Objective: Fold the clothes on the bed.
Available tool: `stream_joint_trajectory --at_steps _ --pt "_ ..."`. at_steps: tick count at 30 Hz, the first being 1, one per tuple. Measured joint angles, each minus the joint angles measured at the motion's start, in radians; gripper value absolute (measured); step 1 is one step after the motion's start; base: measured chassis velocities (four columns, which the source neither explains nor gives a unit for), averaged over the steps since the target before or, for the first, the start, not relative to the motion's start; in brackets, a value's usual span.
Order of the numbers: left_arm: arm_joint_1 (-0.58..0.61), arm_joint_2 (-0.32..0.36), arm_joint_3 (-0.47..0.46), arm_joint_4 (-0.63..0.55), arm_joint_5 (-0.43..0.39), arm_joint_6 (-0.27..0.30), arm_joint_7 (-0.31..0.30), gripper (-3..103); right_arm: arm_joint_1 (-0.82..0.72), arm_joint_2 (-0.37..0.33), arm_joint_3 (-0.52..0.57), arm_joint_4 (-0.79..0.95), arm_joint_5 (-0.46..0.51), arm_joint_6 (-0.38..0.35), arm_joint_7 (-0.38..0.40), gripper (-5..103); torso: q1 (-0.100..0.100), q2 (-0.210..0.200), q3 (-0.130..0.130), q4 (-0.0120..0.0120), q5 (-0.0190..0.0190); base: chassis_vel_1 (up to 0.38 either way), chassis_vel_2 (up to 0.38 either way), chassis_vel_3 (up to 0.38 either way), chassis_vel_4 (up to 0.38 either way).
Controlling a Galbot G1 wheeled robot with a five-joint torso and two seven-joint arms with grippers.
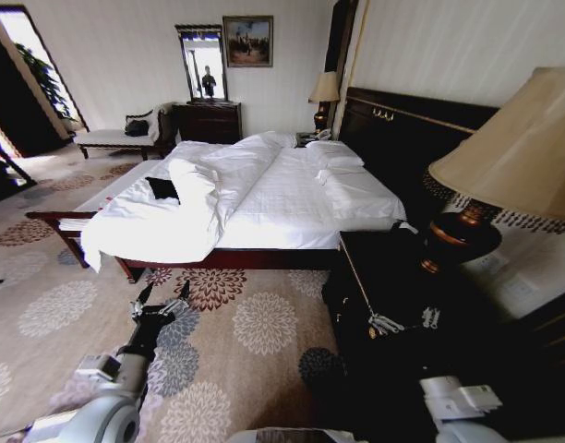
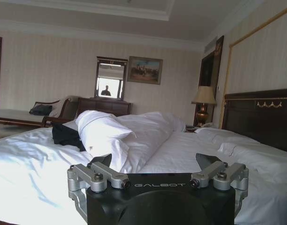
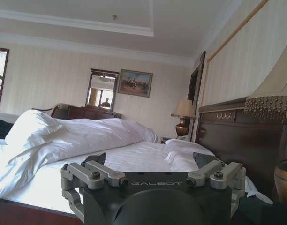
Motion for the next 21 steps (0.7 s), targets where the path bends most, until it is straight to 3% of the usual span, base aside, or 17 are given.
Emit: stream_joint_trajectory --at_steps 21 --pt "0.019 -0.016 -0.006 -0.009 0.010 -0.011 0.003 100 0.020 0.002 -0.009 -0.024 -0.006 0.011 -0.017 100 0.000 0.000 0.000 -0.0001 0.0000 -0.014 0.017 0.013 -0.019"
